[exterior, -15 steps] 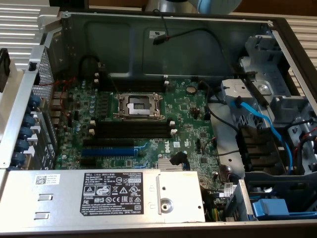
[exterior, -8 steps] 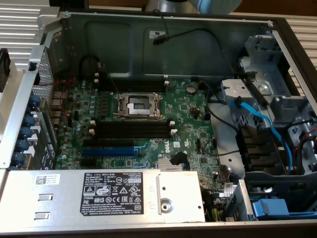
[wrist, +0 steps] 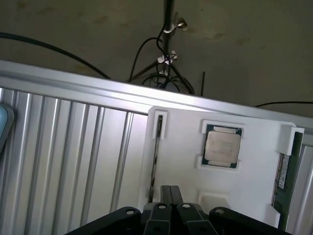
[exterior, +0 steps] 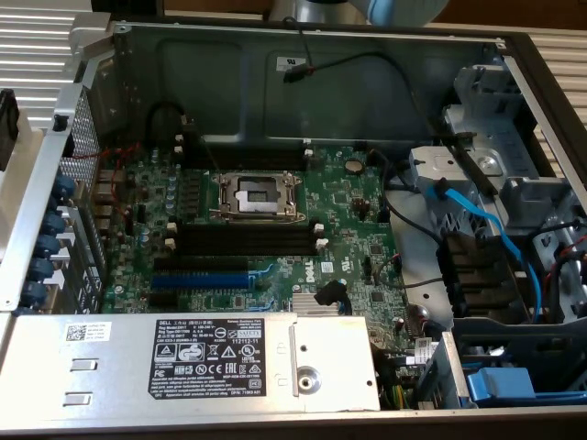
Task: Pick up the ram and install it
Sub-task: 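Pick up the ram and move it above insertion slot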
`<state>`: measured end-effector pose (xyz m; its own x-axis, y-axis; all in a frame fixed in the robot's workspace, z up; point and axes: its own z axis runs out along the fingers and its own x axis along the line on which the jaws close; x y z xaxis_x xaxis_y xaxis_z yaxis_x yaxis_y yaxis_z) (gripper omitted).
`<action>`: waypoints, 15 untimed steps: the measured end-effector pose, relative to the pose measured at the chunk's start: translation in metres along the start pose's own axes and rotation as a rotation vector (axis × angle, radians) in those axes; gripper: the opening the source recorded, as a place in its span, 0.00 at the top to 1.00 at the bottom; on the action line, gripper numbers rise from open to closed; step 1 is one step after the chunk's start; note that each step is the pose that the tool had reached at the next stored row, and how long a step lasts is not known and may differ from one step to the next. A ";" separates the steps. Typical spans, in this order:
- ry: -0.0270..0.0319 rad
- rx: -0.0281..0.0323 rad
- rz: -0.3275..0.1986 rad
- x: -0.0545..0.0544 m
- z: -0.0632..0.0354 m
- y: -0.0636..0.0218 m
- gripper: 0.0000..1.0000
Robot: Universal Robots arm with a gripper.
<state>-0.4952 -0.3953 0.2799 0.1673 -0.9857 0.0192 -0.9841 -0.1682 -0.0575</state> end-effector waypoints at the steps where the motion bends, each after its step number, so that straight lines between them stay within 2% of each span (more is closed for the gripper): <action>1: -0.0039 -0.0030 0.000 0.001 0.0008 -0.0001 0.90; 5: -0.0193 -0.0169 0.001 0.004 0.0035 -0.0009 0.90; 7: -0.0256 -0.0291 0.001 0.005 0.0046 -0.0025 0.90; 8: -0.0272 -0.0329 0.001 0.006 0.0057 -0.0049 0.90; 11: -0.0275 -0.0354 0.001 0.007 0.0106 -0.0126 0.90; 13: -0.0278 -0.0361 0.001 0.007 0.0144 -0.0130 0.90; 15: -0.0284 -0.0405 0.001 0.007 0.0178 -0.0127 0.90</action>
<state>-0.4804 -0.4003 0.2630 0.1672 -0.9859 -0.0093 -0.9858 -0.1670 -0.0170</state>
